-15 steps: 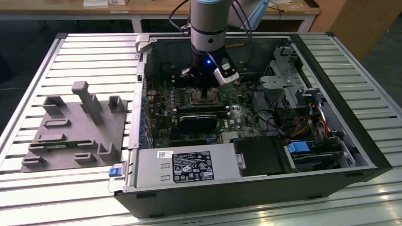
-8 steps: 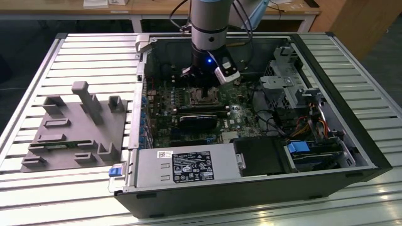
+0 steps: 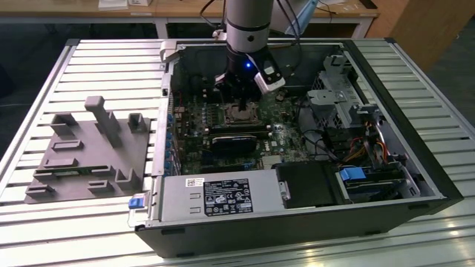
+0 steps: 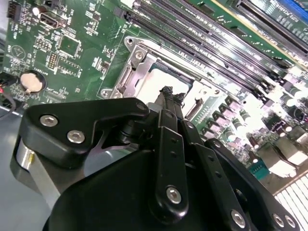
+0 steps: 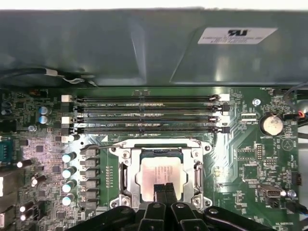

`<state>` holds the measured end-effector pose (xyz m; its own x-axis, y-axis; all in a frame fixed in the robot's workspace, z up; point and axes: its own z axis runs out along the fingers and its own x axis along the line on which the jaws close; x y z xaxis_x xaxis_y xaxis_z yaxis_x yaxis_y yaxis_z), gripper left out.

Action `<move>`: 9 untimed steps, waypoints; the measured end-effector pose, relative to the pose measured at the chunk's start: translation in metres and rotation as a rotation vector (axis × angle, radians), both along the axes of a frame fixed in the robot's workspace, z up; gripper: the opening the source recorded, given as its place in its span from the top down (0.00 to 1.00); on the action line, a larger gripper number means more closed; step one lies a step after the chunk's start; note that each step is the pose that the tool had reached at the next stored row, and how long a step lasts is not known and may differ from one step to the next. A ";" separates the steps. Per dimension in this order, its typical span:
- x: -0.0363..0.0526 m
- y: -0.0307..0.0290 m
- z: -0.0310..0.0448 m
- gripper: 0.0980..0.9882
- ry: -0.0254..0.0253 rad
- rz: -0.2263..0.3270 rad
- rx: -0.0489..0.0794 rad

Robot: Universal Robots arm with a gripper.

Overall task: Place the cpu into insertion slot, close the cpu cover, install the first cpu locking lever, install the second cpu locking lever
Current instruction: 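Close the cpu cover, then install the first cpu locking lever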

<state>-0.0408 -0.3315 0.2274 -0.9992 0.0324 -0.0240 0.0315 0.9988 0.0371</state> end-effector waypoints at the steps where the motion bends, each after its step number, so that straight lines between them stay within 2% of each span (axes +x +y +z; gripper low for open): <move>1: 0.0000 0.0000 0.0017 1.00 0.0000 0.000 0.000; 3: 0.0000 0.0000 0.0044 1.00 0.0000 0.000 0.000; 9: 0.0000 0.0000 0.0055 1.00 -0.0001 0.000 0.000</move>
<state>-0.0408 -0.3315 0.2328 -0.9992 0.0324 -0.0241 0.0315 0.9988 0.0372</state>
